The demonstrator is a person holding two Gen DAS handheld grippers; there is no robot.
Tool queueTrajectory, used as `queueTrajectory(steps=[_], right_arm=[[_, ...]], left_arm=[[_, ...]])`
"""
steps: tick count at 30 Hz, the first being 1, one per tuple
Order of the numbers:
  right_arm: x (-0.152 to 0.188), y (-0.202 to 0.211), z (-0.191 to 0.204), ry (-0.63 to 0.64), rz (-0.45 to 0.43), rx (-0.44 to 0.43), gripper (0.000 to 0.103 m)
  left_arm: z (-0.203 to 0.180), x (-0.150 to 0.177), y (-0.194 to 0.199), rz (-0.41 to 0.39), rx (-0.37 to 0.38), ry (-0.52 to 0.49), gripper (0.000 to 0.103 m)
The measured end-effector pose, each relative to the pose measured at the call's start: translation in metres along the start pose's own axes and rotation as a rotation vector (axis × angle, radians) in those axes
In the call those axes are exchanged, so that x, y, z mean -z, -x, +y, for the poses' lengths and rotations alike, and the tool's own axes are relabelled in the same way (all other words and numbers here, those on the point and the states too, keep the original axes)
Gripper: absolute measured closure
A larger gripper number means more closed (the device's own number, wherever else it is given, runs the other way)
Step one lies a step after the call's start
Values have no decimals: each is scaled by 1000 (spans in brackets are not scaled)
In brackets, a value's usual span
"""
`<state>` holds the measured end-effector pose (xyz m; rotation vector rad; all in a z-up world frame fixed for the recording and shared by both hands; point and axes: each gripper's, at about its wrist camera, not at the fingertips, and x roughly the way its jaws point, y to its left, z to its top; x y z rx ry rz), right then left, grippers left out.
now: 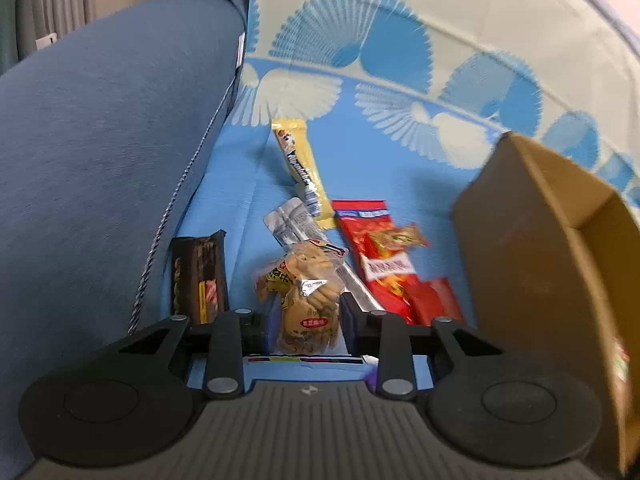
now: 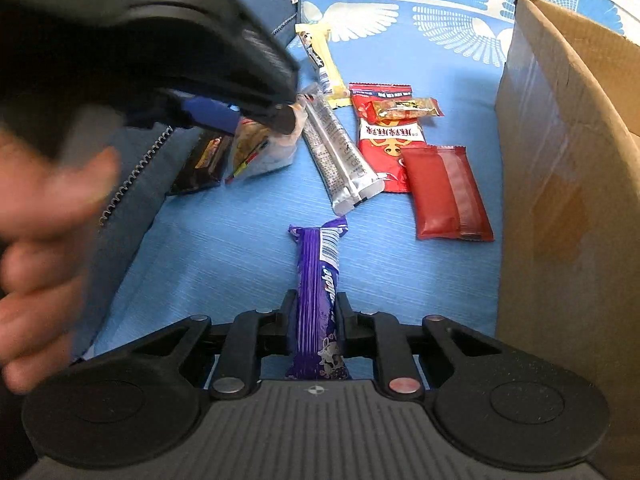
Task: Organize snacks
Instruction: 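Grasp the clear biscuit bag with left tool while right tool holds the purple bar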
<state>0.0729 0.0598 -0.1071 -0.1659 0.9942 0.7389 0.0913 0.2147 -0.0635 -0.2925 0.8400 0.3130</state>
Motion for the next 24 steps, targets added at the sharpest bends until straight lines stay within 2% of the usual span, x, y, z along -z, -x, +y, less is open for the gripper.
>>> queueTrajectory(steps=[5,8,12,14,19,21,22,24], right_arm=[[1,8,2,17,-26,-5,85],[4,16,4,20,-33,-10,85],[14,28,10,28,-22,-19,85],[19,34,14,35,-18,-19,85],[29,44,17,33,-6,-22,85],[32,45,17,28,2,-24,85],[34,45,16,26,8,-26,85],[37,44,15,20,18,-24,84]], left_arm=[[6,31,45,-56,47,-80,73],[11,56,59,-52,54,-126,73],[27,85,60,-8,72,-83,73],[35,100,57,3,111,-56,69],[42,103,64,-20,145,-32,68],[45,103,63,-11,158,-13,59],[46,102,63,-10,162,-2,51],[49,101,62,-6,163,21,44]])
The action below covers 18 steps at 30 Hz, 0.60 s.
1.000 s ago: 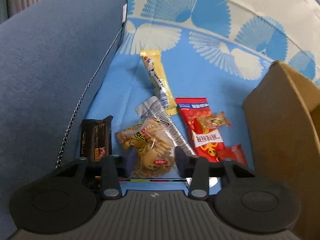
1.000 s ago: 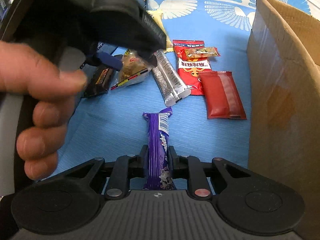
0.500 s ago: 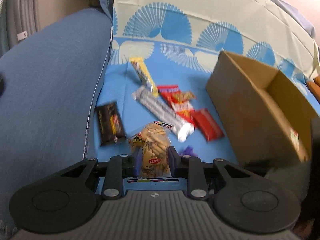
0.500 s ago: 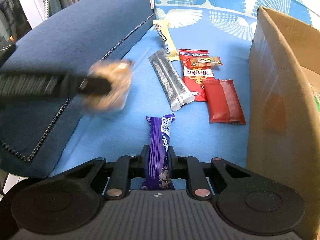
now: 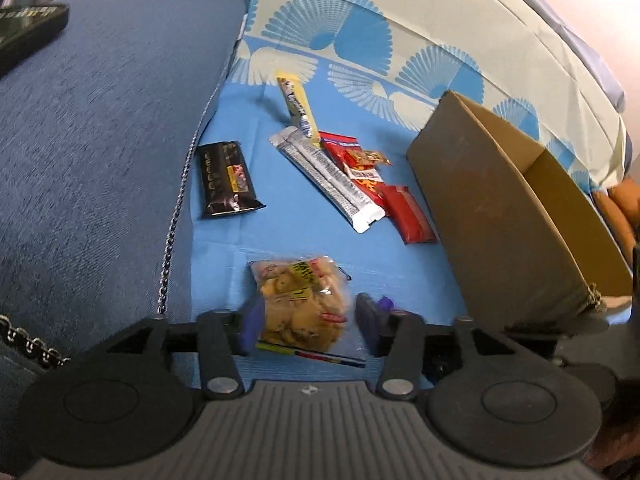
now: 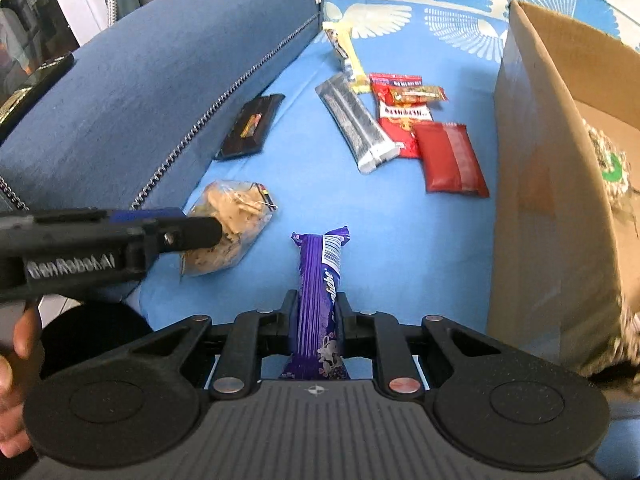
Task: Organize snacks
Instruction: 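Grasp the clear biscuit bag with left tool while right tool holds the purple bar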
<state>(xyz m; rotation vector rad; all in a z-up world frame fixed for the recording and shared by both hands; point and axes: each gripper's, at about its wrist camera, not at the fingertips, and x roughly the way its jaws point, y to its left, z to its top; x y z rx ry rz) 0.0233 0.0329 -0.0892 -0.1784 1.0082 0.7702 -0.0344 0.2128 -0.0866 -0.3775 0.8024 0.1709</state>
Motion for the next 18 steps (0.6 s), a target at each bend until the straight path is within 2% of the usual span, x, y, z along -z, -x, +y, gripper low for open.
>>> queueTrajectory(steps=[5,8,18], right_arm=[[5,-6,-3,-13,20,-2,82],[6,-7,-2,-14,23,-3,82],[10,-13,-1,0,42,-12,82]], left_arm=[[-1,-3,-10,51,-7,5,26],[-3,-5,-21,88,-16,-9,18],[-6,-6,-41,148,-19,-9,18]])
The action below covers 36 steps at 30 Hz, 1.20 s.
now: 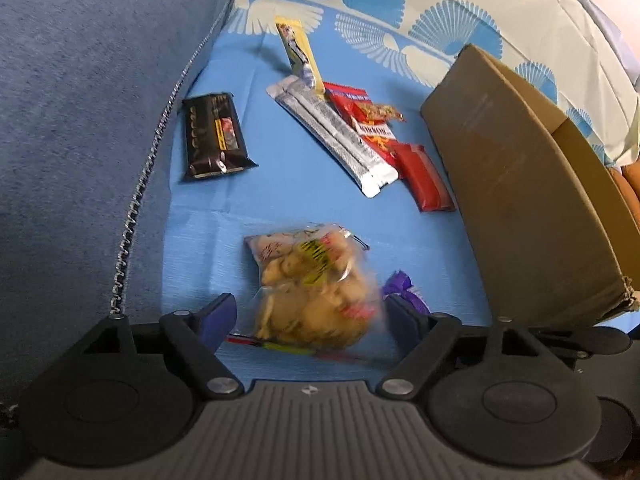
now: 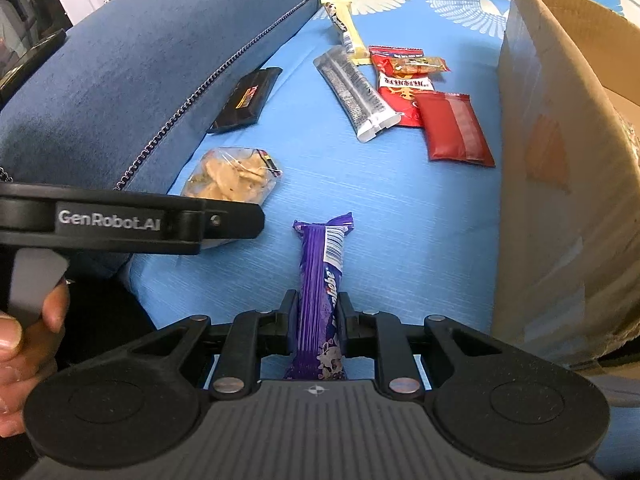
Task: Organize snacks
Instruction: 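Grasp the clear biscuit bag with left tool while right tool holds the purple bar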
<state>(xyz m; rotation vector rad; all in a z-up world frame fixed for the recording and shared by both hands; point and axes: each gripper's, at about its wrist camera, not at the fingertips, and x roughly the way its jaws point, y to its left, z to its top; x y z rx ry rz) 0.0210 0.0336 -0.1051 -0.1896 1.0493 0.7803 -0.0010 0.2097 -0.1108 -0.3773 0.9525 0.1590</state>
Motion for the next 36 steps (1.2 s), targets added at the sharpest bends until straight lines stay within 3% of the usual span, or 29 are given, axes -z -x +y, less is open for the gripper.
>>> queueTrajectory(steps=[25,36], right_arm=[[-2,2,2,8,-14,11,84],[-2,8,4,41,-66,20,86]], left_arm=[[-1,0,0,2,-4,-6,19],[-7,4,9,-55,9,-41,42]])
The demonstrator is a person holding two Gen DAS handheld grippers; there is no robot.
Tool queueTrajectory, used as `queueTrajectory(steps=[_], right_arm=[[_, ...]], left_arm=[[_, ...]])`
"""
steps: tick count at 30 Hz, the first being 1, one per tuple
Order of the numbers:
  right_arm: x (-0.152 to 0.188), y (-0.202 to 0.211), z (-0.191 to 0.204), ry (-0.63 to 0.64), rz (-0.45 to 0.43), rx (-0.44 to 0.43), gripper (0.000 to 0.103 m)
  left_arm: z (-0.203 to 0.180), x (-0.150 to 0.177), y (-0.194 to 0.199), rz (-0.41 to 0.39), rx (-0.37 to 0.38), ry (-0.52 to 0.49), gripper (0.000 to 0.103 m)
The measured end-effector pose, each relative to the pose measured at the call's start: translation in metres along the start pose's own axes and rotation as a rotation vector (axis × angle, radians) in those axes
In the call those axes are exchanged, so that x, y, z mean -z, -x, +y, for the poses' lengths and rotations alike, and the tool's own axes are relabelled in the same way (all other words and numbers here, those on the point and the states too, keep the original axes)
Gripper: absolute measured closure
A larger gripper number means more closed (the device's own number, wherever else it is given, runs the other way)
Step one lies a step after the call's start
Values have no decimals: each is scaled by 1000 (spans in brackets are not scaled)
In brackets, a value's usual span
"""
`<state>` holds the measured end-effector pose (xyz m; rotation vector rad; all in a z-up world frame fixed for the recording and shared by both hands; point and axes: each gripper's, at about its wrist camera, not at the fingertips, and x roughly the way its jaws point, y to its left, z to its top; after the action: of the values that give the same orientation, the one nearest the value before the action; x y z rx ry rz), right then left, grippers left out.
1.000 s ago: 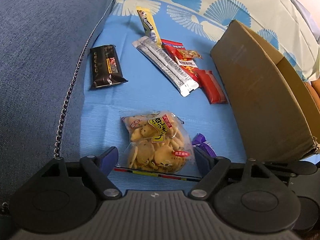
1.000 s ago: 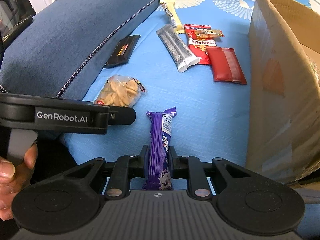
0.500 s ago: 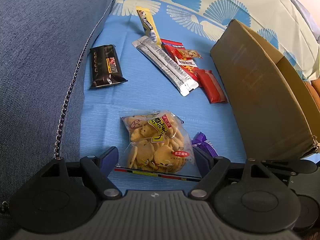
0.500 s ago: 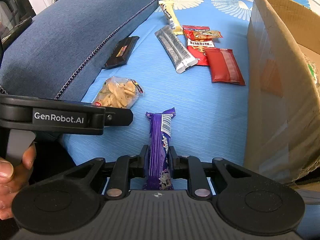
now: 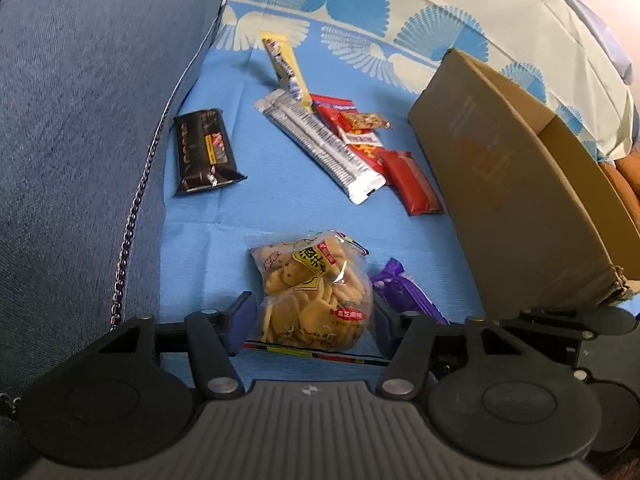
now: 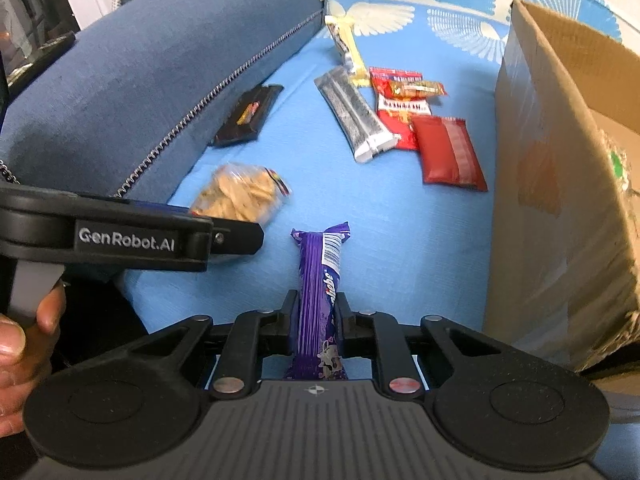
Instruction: Organize snacks
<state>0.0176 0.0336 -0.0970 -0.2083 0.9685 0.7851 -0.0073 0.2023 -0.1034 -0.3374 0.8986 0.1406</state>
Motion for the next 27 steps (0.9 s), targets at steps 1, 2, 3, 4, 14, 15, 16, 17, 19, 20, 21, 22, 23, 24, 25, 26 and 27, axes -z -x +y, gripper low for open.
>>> queueTrajectory(steps=[1,2,3,4,14,15,16,17,19,20,21,22,23,24,25,26,27], right_arm=[[0,2,1,5,-11,-1,86],[-1,4,1,12,-25,-2,86],[-2,6,2,16,-37,-3,86],[-2,7,3,22,-49,-3,86],[-1,16,7,39,-96,8,86],[-1,17,7,37,-99,9,86],[-2,17,7,35,-102,8,86],[-2,18,7,33,-106,8,86],[-2,19,6,29,-113,9,86],[-2,21,6,28,-117,9,86],[-2,21,6,27,-120,8,86],[-2,22,6,27,-122,7,86],[-2,22,6,26,-123,7,86],[-2,22,6,26,-125,7,86],[-2,23,6,26,-128,7,86],[-2,23,6,26,-133,6,86],[-3,25,6,26,-139,4,86]], left_arm=[[-1,0,2,-8,3,-4,45],[-1,1,3,-16,7,-6,46],[-1,1,5,-24,11,-7,46],[-1,2,6,-31,17,-5,46],[3,3,14,-69,54,17,47],[3,3,14,-72,57,18,47],[3,3,14,-74,59,19,47],[3,3,15,-75,60,20,47],[4,3,15,-78,63,21,47],[4,3,15,-78,64,22,47],[5,3,15,-79,65,23,47],[5,3,16,-80,66,24,47],[5,4,16,-82,67,24,47],[5,4,16,-83,69,25,47],[5,4,17,-85,69,25,47],[6,5,17,-87,69,26,47],[6,5,18,-90,71,27,47]])
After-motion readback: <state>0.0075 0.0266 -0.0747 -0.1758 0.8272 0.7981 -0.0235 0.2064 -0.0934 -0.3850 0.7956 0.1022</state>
